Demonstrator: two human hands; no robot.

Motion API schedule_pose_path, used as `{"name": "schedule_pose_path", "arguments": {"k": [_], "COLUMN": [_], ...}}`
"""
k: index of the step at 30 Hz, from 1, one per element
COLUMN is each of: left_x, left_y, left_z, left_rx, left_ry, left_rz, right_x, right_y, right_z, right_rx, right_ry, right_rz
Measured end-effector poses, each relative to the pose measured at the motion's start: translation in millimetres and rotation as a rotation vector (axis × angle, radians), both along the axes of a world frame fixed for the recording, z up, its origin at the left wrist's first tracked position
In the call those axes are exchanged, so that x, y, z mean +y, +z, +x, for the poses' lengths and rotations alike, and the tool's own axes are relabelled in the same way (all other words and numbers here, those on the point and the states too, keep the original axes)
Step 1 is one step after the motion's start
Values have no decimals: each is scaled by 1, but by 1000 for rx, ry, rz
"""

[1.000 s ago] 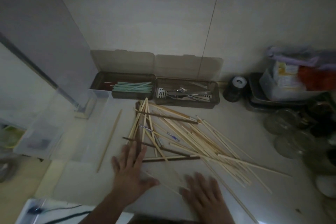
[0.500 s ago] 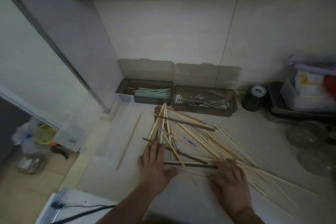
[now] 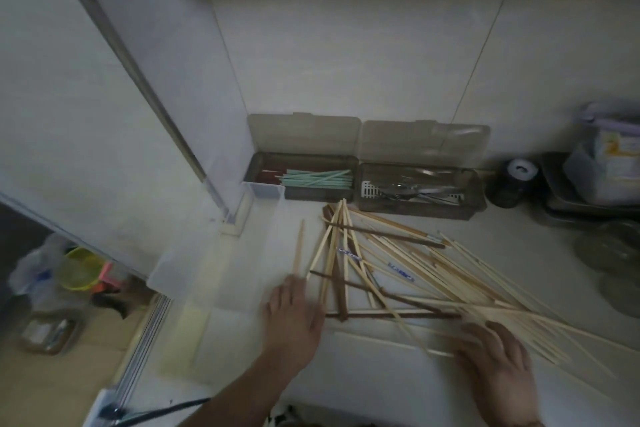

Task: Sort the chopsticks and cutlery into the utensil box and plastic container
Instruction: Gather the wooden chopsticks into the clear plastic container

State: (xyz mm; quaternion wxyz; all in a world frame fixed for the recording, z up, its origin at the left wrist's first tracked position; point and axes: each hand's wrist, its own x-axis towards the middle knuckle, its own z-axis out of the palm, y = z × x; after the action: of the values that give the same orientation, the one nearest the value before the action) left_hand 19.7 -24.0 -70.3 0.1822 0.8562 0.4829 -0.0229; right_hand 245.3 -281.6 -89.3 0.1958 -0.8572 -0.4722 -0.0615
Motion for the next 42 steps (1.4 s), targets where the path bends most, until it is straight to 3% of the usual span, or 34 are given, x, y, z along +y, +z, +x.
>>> {"name": "schedule_pose_path", "arguments": {"k": [3, 7, 11, 15, 19, 22, 26, 31, 35, 40, 42], "left_x": [-1, 16, 50, 83, 92, 86, 80, 66, 70, 83, 93], "left_y": [4, 26, 60, 66, 52, 36, 34, 55, 79, 127, 135], "left_z": [-3, -3, -22, -57, -86, -94, -86, -72, -92, -121, -123], "left_rx": [-144, -495, -746, -657, -354, -364, -437, -465, -595, -700, -713], "left_ry": [-150, -362, -315, -350, -457, -556, -627, -729, -701, -648, -503], "left_rz": [16, 63, 29, 181, 203, 173, 141, 154, 247, 575, 595], "right_x": [-7, 5, 43, 95, 155, 191, 219, 246, 270, 282, 279], "right_y": [7, 25, 66, 84, 94, 93, 99, 95, 91, 69, 61], "right_z": [-13, -44, -73, -111, -135, -143, -152, -157, -166, -176, -177], "right_rx": [-27, 76, 177, 329, 425, 509, 393, -44, -295, -246, -210], "right_ry": [-30, -109, -230, -360, -332, -289, -219, 16, 201, 456, 526], "right_rz": [42, 116, 264, 456, 433, 403, 371, 243, 226, 16, -112]}}
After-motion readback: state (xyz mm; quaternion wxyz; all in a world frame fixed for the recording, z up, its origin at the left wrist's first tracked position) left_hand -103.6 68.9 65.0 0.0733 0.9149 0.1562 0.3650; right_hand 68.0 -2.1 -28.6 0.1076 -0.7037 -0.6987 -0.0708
